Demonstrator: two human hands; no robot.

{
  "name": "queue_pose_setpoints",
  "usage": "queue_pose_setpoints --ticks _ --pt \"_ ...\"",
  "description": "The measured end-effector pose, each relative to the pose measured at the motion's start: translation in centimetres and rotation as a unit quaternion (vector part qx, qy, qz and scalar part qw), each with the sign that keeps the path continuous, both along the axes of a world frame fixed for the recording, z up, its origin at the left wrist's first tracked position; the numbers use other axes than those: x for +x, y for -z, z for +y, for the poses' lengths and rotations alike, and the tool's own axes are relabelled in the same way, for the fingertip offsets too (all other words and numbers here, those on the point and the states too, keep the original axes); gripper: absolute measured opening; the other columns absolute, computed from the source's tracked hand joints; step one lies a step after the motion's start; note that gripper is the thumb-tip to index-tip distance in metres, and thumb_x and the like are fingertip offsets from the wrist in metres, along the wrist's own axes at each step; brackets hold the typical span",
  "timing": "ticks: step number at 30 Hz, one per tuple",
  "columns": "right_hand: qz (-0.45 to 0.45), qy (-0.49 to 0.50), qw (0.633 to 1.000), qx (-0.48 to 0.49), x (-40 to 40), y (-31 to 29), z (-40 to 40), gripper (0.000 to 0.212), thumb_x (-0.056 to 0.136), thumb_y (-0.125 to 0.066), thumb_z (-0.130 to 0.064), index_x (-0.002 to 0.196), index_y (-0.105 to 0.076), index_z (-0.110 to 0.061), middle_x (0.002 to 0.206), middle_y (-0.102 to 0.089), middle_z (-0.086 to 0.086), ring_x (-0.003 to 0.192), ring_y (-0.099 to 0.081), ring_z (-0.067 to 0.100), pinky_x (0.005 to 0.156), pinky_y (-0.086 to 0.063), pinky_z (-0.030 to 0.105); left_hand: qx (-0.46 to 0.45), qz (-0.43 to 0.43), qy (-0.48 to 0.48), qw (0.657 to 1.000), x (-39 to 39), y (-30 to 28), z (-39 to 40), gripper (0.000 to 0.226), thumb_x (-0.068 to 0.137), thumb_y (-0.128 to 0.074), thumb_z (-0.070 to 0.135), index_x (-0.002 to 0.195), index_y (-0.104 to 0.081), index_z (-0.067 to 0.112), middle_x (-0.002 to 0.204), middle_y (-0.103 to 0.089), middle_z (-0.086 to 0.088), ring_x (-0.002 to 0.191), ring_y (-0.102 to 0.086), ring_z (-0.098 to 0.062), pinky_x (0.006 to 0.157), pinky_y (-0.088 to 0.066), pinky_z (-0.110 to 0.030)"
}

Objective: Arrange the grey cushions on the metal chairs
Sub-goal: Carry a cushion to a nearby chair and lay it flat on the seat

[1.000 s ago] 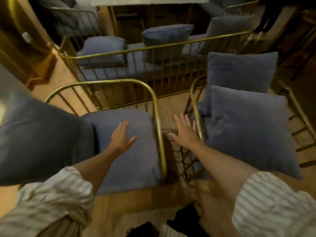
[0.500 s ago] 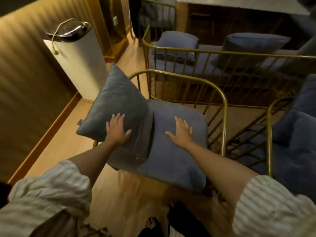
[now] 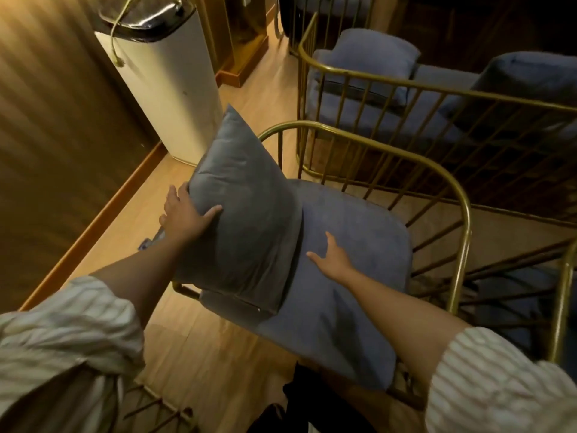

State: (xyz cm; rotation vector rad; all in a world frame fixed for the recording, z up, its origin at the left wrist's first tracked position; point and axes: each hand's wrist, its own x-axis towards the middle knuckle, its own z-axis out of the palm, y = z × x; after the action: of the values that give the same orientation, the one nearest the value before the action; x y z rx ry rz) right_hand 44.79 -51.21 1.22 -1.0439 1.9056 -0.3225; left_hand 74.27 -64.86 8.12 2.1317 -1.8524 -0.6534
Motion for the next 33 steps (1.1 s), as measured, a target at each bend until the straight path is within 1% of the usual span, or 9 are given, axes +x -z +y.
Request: queue_pose_setpoints --ticks 6,9,11,13,16,19,22,27,33 --pt "-0.052 0.077 0.995 0.035 0.7 6.3 -3.8 0.082 0.099 -0.062 -0.036 0.158 -0.017 -0.002 0.164 -0.029 0.017 0.150 -0.031 0.034 0.121 -0.029 0.040 -0.012 -0.031 -0.002 0.999 0.9 3.0 -3.0 0.100 0.069 -0.044 0.091 0.151 -0.020 0.039 0.143 -0.047 -0.009 0.126 -0.049 -0.035 0.101 -0.040 -0.060" --pt "-0.117 0.151 0.979 0.074 2.2 9.8 -5.0 0.081 0.097 -0.059 -0.050 0.156 -0.027 -0.004 0.160 -0.036 0.017 0.146 -0.038 0.035 0.119 -0.033 0.044 -0.025 -0.016 0.003 1.000 2.5 4.5 -4.0 0.095 0.071 -0.045 0.089 0.150 -0.022 0.041 0.135 -0.054 -0.007 0.119 -0.054 -0.031 0.094 -0.046 -0.052" --pt "-0.183 0.214 0.957 0.069 3.7 11.4 -5.7 0.070 0.086 -0.055 -0.068 0.129 -0.058 -0.013 0.123 -0.064 0.011 0.111 -0.063 0.026 0.095 -0.052 0.040 -0.037 0.012 0.009 0.999 3.5 5.4 -4.4 0.091 0.072 -0.048 0.087 0.148 -0.025 0.044 0.136 -0.056 -0.001 0.119 -0.055 -0.027 0.093 -0.048 -0.049" --pt "-0.218 0.244 0.943 0.066 4.9 13.8 -6.1 0.062 0.073 -0.052 -0.081 0.093 -0.061 -0.024 0.085 -0.060 -0.004 0.075 -0.057 0.010 0.066 -0.048 0.025 -0.048 0.041 0.014 0.998 4.4 6.2 -4.5 0.087 0.073 -0.052 0.085 0.146 -0.029 0.045 0.138 -0.056 0.005 0.120 -0.056 -0.022 0.095 -0.050 -0.049" --pt "-0.289 0.319 0.899 0.081 5.5 21.7 -6.3 0.112 0.055 -0.058 -0.098 0.133 -0.060 -0.018 0.129 -0.067 0.000 0.112 -0.066 0.021 0.100 -0.054 0.042 -0.049 0.062 0.013 0.997 5.7 7.5 -5.0 0.087 0.073 -0.054 0.084 0.146 -0.031 0.044 0.140 -0.056 0.009 0.121 -0.057 -0.020 0.098 -0.050 -0.049" --pt "-0.350 0.375 0.854 0.085 5.2 29.1 -6.2 0.132 0.042 -0.062 -0.101 0.151 -0.044 -0.028 0.144 -0.059 -0.003 0.125 -0.062 0.026 0.107 -0.050 0.051 -0.033 0.096 0.006 0.995 6.7 8.3 -5.9 0.085 0.073 -0.057 0.081 0.146 -0.034 0.043 0.141 -0.056 0.009 0.122 -0.057 -0.019 0.100 -0.049 -0.045" --pt "-0.385 0.439 0.810 0.053 6.2 26.6 -6.2 0.128 0.042 -0.062 -0.101 0.151 -0.042 -0.037 0.145 -0.058 -0.003 0.123 -0.062 0.029 0.106 -0.049 0.054 -0.013 0.140 0.001 0.990 7.7 9.1 -6.8 0.080 0.073 -0.058 0.080 0.142 -0.041 0.042 0.137 -0.058 0.011 0.120 -0.058 -0.016 0.101 -0.050 -0.047" --pt "-0.377 0.495 0.782 -0.022 7.2 20.1 -4.4 0.105 0.050 -0.062 -0.098 0.129 -0.069 -0.030 0.130 -0.070 0.001 0.118 -0.067 0.028 0.106 -0.050 0.049 0.010 0.171 0.011 0.985 8.2 8.5 -7.4 0.068 0.080 -0.063 0.067 0.134 -0.052 0.027 0.127 -0.062 0.004 0.110 -0.060 -0.016 0.090 -0.050 -0.035" --pt "-0.277 0.567 0.765 -0.128 5.6 12.3 -0.2 0.110 0.053 -0.065 -0.095 0.143 -0.055 -0.032 0.141 -0.061 -0.005 0.123 -0.061 0.021 0.110 -0.048 0.042 0.013 0.239 -0.030 0.970 6.6 5.1 -5.5 0.071 0.069 -0.069 0.074 0.097 -0.064 0.009 0.093 -0.067 -0.013 0.082 -0.062 -0.020 0.079 -0.056 -0.045"
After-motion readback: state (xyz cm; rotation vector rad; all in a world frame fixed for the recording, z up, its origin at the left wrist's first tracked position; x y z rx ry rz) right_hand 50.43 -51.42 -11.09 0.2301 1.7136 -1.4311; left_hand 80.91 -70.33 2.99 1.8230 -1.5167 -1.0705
